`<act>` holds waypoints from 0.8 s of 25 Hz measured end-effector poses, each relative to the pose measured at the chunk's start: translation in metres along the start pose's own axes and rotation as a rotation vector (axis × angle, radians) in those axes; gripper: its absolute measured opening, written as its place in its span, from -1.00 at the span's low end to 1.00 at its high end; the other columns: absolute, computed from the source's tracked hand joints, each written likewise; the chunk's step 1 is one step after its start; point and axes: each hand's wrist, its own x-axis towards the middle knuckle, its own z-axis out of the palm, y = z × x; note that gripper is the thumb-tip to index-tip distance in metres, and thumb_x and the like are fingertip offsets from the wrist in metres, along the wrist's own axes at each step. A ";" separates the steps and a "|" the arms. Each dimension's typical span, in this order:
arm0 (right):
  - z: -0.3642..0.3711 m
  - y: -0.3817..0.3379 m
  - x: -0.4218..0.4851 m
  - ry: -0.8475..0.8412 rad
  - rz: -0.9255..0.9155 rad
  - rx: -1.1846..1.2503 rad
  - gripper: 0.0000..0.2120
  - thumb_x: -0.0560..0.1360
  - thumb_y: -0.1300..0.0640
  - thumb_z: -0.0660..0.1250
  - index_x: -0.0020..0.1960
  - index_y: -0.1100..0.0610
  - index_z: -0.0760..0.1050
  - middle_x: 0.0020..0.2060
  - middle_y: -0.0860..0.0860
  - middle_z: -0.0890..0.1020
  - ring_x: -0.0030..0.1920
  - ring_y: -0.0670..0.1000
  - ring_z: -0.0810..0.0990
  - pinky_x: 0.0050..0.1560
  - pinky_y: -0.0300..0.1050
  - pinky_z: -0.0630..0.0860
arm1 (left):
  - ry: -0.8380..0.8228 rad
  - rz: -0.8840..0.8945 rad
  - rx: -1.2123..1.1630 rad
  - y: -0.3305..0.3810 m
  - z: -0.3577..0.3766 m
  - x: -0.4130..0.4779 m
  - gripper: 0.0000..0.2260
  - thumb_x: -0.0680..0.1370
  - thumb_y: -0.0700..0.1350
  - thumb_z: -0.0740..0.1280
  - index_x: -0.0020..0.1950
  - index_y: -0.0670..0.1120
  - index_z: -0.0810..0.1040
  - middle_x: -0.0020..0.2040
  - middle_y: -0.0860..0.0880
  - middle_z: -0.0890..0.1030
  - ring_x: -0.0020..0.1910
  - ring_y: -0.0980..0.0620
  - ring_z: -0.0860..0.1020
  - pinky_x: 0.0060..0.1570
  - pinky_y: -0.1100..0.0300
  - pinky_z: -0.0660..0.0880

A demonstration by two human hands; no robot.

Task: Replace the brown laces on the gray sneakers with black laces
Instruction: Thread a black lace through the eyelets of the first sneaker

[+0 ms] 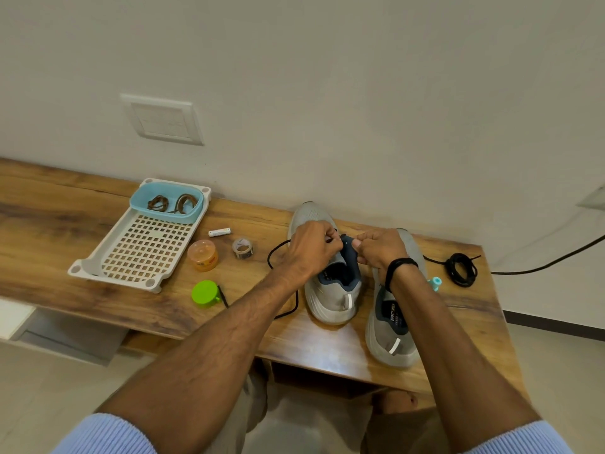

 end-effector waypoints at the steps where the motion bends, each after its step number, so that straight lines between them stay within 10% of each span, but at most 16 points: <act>1: 0.000 0.000 -0.001 0.003 -0.010 -0.009 -0.74 0.49 0.26 0.41 -0.36 0.09 0.57 -0.29 0.06 0.64 -0.10 0.13 0.66 0.06 0.13 0.62 | 0.003 0.032 0.051 -0.001 0.000 0.000 -0.88 0.54 -0.15 0.37 -0.02 -0.14 0.67 -0.15 -0.02 0.65 -0.17 0.07 0.58 -0.23 0.28 0.39; 8: 0.003 0.001 -0.001 0.010 -0.032 -0.017 -0.86 0.48 0.26 0.40 -0.21 0.32 0.63 -0.13 0.25 0.69 -0.03 0.22 0.67 0.06 0.21 0.60 | -0.002 0.020 0.012 -0.002 0.008 0.002 -0.83 0.56 -0.17 0.32 -0.13 -0.17 0.68 -0.16 -0.08 0.68 -0.19 0.03 0.60 -0.25 0.20 0.42; 20: 0.004 0.002 -0.005 0.062 -0.078 -0.048 -0.79 0.44 0.20 0.45 -0.32 -0.04 0.64 -0.25 0.02 0.70 -0.13 0.10 0.69 0.00 0.10 0.64 | -0.011 -0.045 -0.027 -0.005 0.013 0.005 -0.83 0.58 -0.13 0.32 -0.04 -0.17 0.68 -0.12 -0.05 0.68 -0.15 0.05 0.61 -0.24 0.25 0.43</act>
